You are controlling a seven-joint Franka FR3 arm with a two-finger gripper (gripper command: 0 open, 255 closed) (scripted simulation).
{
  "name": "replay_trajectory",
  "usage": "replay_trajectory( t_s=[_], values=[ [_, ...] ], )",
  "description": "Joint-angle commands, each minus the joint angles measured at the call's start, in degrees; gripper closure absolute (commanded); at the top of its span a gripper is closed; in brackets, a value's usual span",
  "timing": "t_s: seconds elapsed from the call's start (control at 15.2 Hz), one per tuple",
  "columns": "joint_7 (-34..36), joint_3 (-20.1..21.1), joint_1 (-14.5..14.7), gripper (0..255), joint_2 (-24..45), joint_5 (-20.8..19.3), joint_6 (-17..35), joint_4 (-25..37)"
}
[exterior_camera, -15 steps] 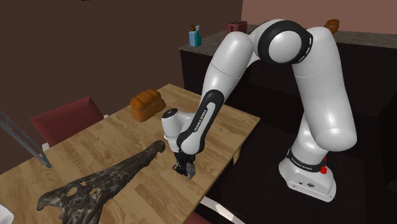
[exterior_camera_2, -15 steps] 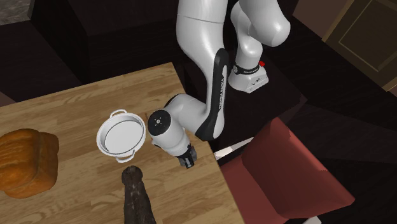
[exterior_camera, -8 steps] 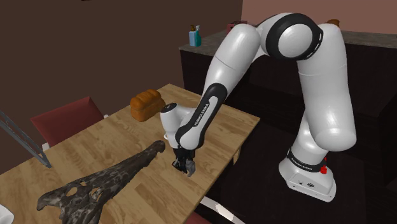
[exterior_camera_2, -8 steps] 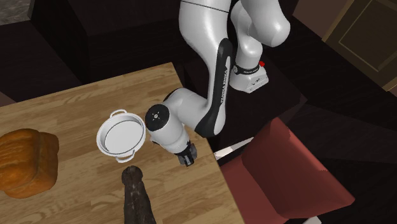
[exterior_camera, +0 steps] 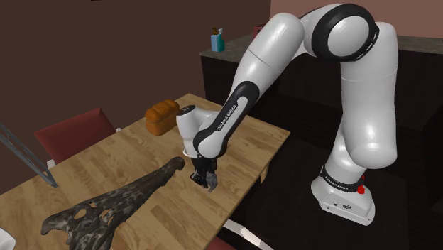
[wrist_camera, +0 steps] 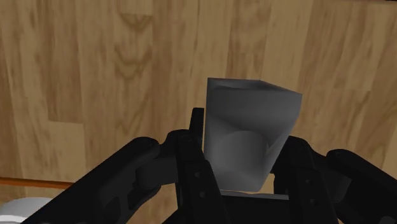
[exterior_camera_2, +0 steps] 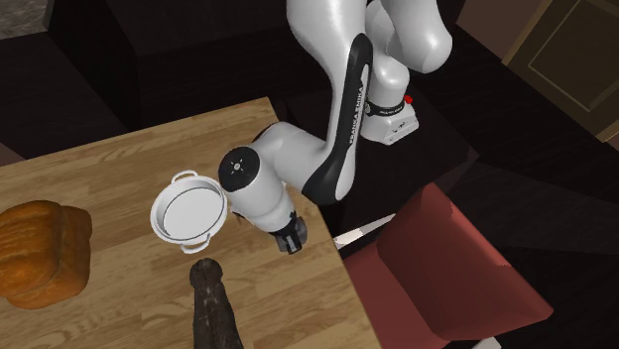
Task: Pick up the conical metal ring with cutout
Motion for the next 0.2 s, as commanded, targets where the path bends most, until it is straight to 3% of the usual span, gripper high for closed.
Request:
replay_trajectory(
  t_s=[0.0,0.13],
  values=[
    [-0.2,0.3,-0.2,255,-1.5,0.5,-1.3,-0.2],
    [-0.2,0.3,-0.2,255,-1.6,0.5,-1.4,-0.2]
  ],
)
